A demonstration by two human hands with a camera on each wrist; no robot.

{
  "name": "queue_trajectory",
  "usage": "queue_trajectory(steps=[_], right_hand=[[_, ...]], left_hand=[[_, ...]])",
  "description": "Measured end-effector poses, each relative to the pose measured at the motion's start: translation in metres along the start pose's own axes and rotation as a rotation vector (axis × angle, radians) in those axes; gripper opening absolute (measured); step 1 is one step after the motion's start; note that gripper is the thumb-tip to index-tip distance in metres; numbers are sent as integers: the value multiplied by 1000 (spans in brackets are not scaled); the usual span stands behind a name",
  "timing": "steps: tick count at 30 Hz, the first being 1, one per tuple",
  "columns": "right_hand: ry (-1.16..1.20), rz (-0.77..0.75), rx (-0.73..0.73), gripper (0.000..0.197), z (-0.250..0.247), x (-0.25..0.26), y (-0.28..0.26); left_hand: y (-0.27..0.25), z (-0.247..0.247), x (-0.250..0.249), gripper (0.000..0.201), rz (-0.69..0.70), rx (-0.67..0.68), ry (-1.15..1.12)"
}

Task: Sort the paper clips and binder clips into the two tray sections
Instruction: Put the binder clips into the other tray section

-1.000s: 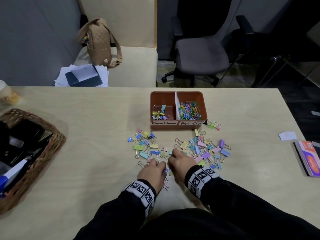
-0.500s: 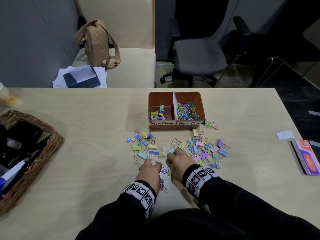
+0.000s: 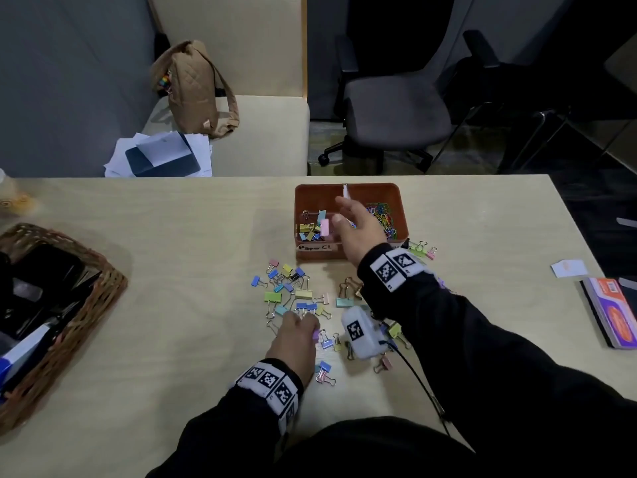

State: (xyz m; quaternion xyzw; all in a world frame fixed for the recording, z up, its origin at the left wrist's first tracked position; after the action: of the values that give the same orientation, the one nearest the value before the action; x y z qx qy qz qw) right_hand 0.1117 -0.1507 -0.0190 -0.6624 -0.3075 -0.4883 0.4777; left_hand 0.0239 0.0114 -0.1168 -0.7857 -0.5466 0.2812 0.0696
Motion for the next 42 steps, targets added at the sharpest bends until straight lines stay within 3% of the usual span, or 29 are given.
queue_trajectory(steps=[5, 10, 12, 17, 20, 25, 29, 32, 36, 39, 42], right_hand=[[-224, -77, -28, 19, -28, -33, -21], [-686, -16, 97, 11, -40, -82, -39], [-806, -21, 161, 13, -37, -95, -44], [-950, -219, 322, 30, -13, -111, -46], [-1159, -242, 404, 47, -2, -128, -42], [-1307, -252, 476, 35, 5, -134, -48], [-1269, -278, 443, 22, -1, -133, -60], [-1249, -305, 458, 29, -7, -134, -68], [-1231, -343, 467, 39, -18, -135, -78], [-1138, -323, 431, 34, -33, -128, -85], [-961, -251, 361, 26, -52, -115, -90]], left_hand=[[15, -65, -17, 24, 61, -238, -183], [50, -129, -28, 26, 86, -422, -262], [61, -144, -30, 27, 88, -476, -286], [67, -145, -25, 35, 97, -505, -368], [56, -128, -20, 26, 80, -437, -320], [50, -76, -15, 14, 95, -214, -192], [63, -48, -33, 21, 175, -107, -100], [79, -38, -61, 28, 283, -33, 12], [97, -19, -88, 60, 400, 137, 229], [102, -11, -91, 53, 412, 190, 329], [101, -9, -88, 40, 400, 155, 386]])
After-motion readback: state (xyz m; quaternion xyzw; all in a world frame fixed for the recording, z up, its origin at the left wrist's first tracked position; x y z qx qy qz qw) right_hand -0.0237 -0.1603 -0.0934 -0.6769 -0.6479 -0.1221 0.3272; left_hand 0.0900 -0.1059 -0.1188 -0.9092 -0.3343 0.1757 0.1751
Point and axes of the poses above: each hand's wrist, its own y-axis towards the middle knuckle, its own z-axis out of the palm, x = y × z, the point moved 7 cm from there along y, towards the middle knuckle, and after that the axes turned 6 degrees about y, right-handed, at the moved point
